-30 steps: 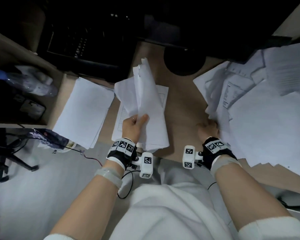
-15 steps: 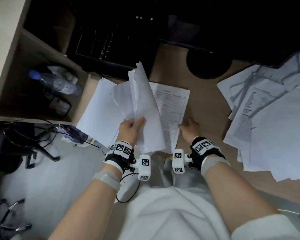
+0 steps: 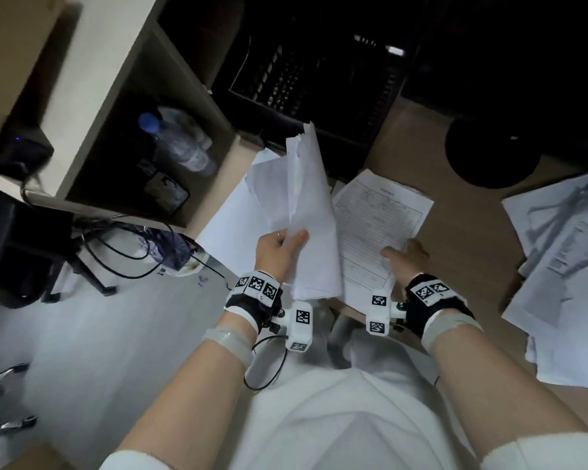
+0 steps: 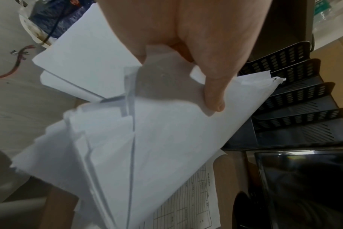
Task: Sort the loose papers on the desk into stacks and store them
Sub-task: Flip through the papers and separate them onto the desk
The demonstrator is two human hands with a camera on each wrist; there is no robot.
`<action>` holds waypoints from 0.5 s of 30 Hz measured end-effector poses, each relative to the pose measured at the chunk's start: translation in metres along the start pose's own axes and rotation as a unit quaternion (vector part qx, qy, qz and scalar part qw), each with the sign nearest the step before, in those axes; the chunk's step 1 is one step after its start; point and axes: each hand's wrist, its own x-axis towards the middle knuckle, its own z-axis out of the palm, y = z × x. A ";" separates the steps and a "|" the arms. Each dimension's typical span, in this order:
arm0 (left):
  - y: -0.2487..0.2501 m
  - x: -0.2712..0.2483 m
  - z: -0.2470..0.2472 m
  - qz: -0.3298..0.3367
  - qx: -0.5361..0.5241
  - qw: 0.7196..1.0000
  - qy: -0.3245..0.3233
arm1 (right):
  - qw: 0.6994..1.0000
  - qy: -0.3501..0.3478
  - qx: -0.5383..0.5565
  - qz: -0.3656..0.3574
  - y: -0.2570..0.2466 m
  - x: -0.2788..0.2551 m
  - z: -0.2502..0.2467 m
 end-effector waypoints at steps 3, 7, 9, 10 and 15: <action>0.000 0.004 -0.003 -0.002 -0.011 1.000 -0.014 | 1.000 -0.004 0.025 -0.008 -0.001 -0.005 -0.005; 0.000 0.002 0.005 0.007 -0.010 0.999 -0.044 | 0.998 0.015 0.050 -0.047 0.007 -0.012 -0.014; 0.003 -0.002 0.017 0.024 -0.023 0.998 -0.060 | 0.996 0.007 0.044 -0.076 0.007 -0.016 -0.021; 0.006 -0.005 0.025 0.036 -0.023 0.997 -0.069 | 0.995 -0.006 0.056 -0.083 0.006 -0.018 -0.024; 0.012 -0.021 0.073 0.023 -0.028 0.995 -0.092 | 0.985 -0.069 0.089 -0.133 0.009 -0.024 -0.052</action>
